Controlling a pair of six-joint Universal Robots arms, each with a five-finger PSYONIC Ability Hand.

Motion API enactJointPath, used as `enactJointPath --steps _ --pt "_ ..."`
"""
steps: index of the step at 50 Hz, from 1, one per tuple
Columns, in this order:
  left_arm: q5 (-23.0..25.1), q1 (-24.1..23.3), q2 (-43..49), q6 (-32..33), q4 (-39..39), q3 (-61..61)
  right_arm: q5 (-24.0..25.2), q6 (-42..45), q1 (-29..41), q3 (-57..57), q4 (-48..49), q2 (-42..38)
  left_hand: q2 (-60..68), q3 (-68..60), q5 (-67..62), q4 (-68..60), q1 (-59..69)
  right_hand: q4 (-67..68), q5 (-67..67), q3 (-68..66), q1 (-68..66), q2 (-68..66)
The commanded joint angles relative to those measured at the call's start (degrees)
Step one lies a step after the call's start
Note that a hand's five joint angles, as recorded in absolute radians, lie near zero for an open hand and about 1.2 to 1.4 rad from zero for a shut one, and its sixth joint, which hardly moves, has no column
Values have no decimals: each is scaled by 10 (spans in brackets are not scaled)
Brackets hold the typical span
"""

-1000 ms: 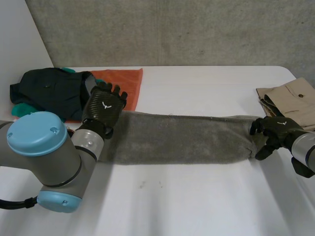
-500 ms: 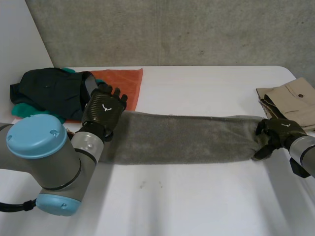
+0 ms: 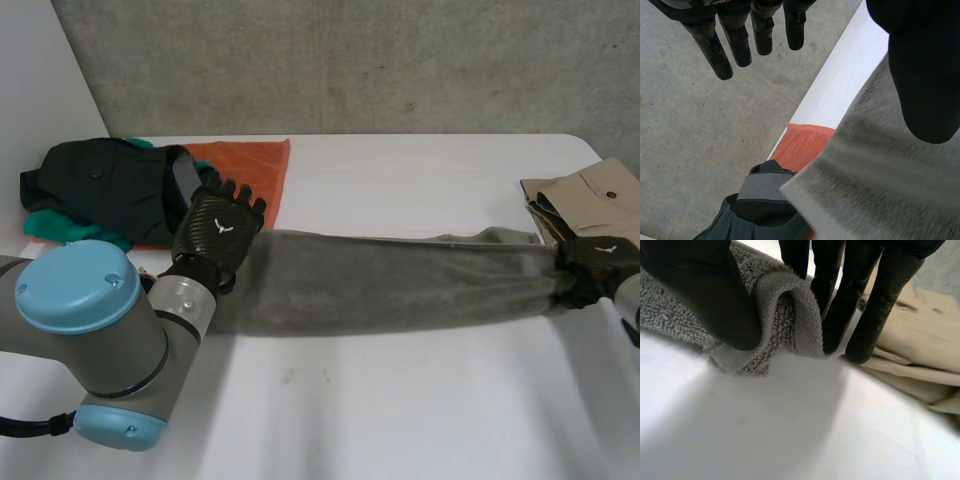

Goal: Fold the laundry.

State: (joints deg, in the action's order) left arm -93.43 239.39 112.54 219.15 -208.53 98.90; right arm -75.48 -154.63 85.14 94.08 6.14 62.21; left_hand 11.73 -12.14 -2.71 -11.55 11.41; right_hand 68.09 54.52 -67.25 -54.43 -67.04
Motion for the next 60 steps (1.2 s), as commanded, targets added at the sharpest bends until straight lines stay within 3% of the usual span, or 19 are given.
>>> enactJointPath --steps 1,5,12,22,28,32,40,44,47,50,53,60 --pt "0 1 -9 0 1 3 2 201 -58 7 -6 26 -17 21 27 15 -14 119 155 -128 -256 -130" --pt "0 2 -15 0 1 9 2 309 -66 -3 -3 26 -17 21 27 15 -14 119 155 -128 -256 -130" --pt "1 6 -30 0 1 17 2 378 -50 -20 12 52 -17 21 27 15 -14 119 155 -128 -256 -130" --pt "0 11 -50 -1 3 18 -1 361 198 -78 32 77 -17 21 27 15 -14 119 155 -128 -256 -130" --pt "0 21 -72 -3 7 25 1 364 378 -171 48 -10 -17 21 27 15 -14 119 155 -128 -256 -130" --pt "0 38 -91 -4 7 37 14 364 461 -225 65 -86 -17 21 27 15 -14 119 155 -128 -256 -130" --pt "-1 76 -120 -8 8 62 81 363 528 -266 77 -207 -17 21 27 15 -14 98 134 -106 -235 -109" --pt "0 86 -122 -14 8 69 82 349 534 -259 75 -199 -17 21 27 15 -14 -164 -128 155 27 153" --pt "1 88 -122 -21 8 69 58 313 526 -247 75 -164 -17 21 27 15 -14 -581 -545 572 444 570" --pt "3 88 -122 -36 7 61 22 259 517 -230 73 -126 -17 21 27 15 -14 -581 -545 572 444 570" --pt "8 86 -119 -57 5 48 -16 140 470 -193 71 -67 -17 21 27 15 -14 -581 -545 572 444 570" --pt "46 48 -104 -143 8 2 -24 -145 360 -108 63 48 -12 16 22 10 -9 -581 -545 572 444 570"
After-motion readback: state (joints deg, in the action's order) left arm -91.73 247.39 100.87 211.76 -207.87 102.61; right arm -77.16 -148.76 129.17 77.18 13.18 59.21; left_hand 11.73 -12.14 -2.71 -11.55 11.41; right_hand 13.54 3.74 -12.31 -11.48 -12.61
